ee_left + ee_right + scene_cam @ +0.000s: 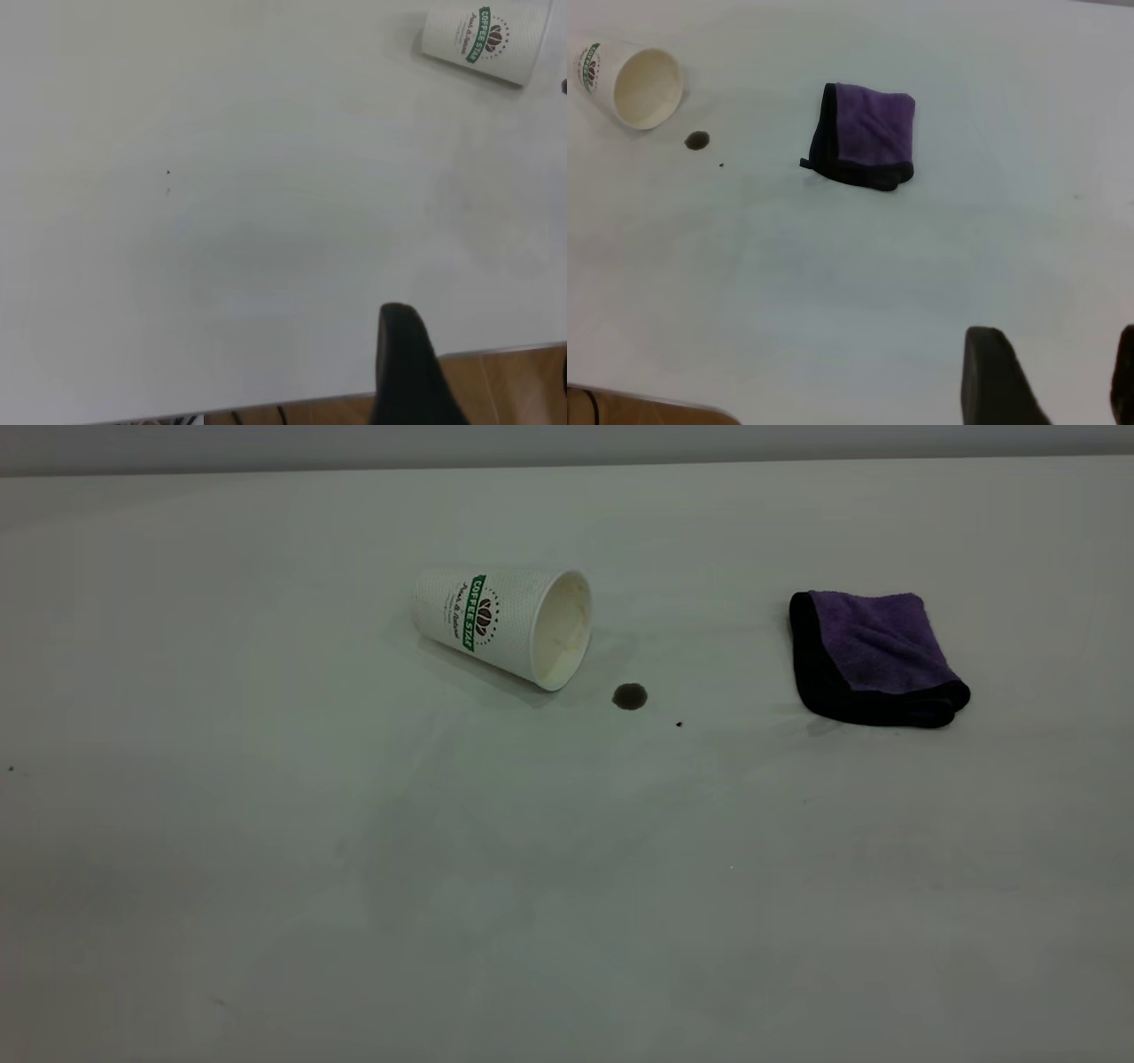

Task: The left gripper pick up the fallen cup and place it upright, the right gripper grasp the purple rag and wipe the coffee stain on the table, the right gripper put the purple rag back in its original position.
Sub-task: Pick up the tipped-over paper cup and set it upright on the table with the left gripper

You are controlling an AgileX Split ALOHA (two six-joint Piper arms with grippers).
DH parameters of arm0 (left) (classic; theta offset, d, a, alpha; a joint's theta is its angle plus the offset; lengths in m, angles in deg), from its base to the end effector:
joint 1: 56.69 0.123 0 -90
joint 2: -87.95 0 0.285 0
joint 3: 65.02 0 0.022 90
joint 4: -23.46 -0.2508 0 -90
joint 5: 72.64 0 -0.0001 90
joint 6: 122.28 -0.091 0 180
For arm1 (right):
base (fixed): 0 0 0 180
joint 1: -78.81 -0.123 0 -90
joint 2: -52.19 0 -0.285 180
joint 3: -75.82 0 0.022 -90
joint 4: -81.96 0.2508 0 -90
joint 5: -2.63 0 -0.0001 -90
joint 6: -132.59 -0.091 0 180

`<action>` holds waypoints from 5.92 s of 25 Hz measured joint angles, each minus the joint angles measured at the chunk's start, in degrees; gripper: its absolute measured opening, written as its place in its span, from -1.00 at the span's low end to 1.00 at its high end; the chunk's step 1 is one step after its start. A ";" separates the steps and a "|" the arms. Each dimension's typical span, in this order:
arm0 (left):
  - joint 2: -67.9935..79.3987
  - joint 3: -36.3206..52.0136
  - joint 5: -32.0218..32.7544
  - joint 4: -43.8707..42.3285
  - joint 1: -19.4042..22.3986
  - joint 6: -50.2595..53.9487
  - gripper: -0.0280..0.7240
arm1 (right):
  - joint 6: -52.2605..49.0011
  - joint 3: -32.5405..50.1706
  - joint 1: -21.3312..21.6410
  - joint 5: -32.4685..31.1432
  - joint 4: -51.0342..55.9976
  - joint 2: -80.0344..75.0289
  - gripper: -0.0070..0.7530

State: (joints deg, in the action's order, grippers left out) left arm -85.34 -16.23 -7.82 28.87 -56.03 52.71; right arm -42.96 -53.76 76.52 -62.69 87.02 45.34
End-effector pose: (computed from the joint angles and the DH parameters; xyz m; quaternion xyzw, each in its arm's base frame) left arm -0.0104 -0.0079 0.2708 0.0367 0.8657 -0.0224 0.4987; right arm -0.0077 0.0070 0.2623 -0.0546 0.8746 0.0350 0.4806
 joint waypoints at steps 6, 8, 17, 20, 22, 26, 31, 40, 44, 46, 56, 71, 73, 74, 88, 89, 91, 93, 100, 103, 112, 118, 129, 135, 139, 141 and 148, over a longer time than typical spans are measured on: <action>0.00 0.12 -0.05 -0.06 0.00 0.00 0.36 | 0.00 0.00 0.00 0.00 0.00 0.00 -0.05; 0.00 0.16 -0.05 -0.10 0.00 0.05 0.36 | 0.00 0.00 0.00 0.00 0.00 0.00 -0.05; 7.08 -0.46 -0.54 -1.29 0.00 2.96 0.53 | 0.00 0.00 0.00 0.00 0.00 0.00 -0.06; 14.05 -0.66 -3.87 -1.19 0.00 3.01 0.62 | 0.00 0.00 0.00 0.00 0.00 0.00 -0.07; 19.47 -0.66 -7.00 -0.40 0.00 2.38 0.64 | 0.00 0.00 0.00 0.00 0.00 0.00 -0.07; 30.59 -0.67 -15.77 3.19 0.00 -2.48 0.64 | 0.00 0.00 0.00 0.00 0.00 0.00 -0.07; 46.77 -4.36 -24.96 9.71 0.00 -11.41 0.64 | 0.00 0.00 0.00 0.00 0.00 0.00 -0.07; 76.06 -19.09 -30.03 14.08 -5.21 -19.06 0.64 | 0.00 0.00 0.00 0.00 0.00 0.00 -0.07; 87.28 -26.09 -30.75 14.08 -11.98 -18.73 0.64 | 0.00 0.00 0.00 0.00 0.00 0.00 -0.07; 92.92 -29.77 -31.41 12.89 -15.36 -16.85 0.64 | 0.00 0.00 0.00 0.00 0.00 0.00 -0.07; 116.22 -49.34 -29.79 -12.87 -30.71 11.09 0.64 | 0.00 0.00 0.00 0.00 0.00 0.00 -0.07; 136.81 -66.46 -32.22 -46.44 -41.85 47.37 0.64 | 0.00 0.00 0.00 0.00 0.00 0.00 -0.07; 137.74 -66.46 -32.27 -47.13 -41.90 48.86 0.64 | 0.00 0.00 0.00 0.00 0.00 0.00 -0.07; 138.21 -66.46 -32.44 -47.43 -41.90 49.41 0.64 | 0.00 0.00 0.00 0.00 0.00 0.00 -0.07; 141.53 -66.57 -33.89 -52.98 -41.97 54.30 0.59 | 0.00 0.00 0.00 0.00 0.00 0.00 -0.07; 141.87 -66.57 -33.95 -53.07 -41.97 54.37 0.59 | 0.00 0.00 0.00 0.00 0.00 0.00 -0.07; 142.51 -66.58 -34.00 -53.43 -41.97 54.63 0.59 | 0.00 0.00 0.00 0.00 0.00 0.00 -0.07; 143.05 -66.68 -33.94 -54.39 -41.97 54.94 0.59 | 0.00 0.00 0.00 0.00 0.00 0.00 -0.07; 144.15 -66.86 -30.25 -58.79 -41.97 59.29 0.45 | 0.00 0.00 0.00 0.00 0.00 0.00 -0.07; 144.15 -66.86 -29.73 -59.16 -41.97 59.64 0.22 | 0.00 0.00 0.00 0.00 0.00 0.00 -0.07; 143.71 -67.58 -17.41 -61.01 -41.97 54.65 -0.85 | 0.00 0.00 0.00 0.00 0.00 0.00 -0.07; 140.21 -71.34 -12.97 -51.58 -38.32 38.12 -0.91 | 0.00 0.00 0.00 0.00 0.00 0.00 -0.07; 140.35 -85.15 -5.31 -3.72 -17.94 -1.35 -0.91 | 0.00 0.00 0.00 0.00 0.00 0.00 -0.07; 143.49 -85.34 -2.83 2.38 -12.86 -4.25 -0.91 | 0.00 0.00 0.00 0.00 0.00 0.00 -0.07; 144.34 -85.34 -3.02 3.20 -12.84 -4.50 -0.91 | 0.00 0.00 0.00 0.00 0.00 0.00 -0.07; 144.44 -85.34 -3.31 3.79 -12.84 -4.51 -0.90 | 0.00 0.00 0.00 0.00 0.00 0.00 -0.07; 144.52 -85.34 -4.86 6.73 -12.84 -4.97 -0.75 | 0.00 0.00 0.00 0.00 0.00 0.00 -0.07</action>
State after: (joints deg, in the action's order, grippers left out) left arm 59.18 -101.57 -12.68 35.61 -68.87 47.74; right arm -42.96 -53.76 76.52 -62.69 87.02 45.34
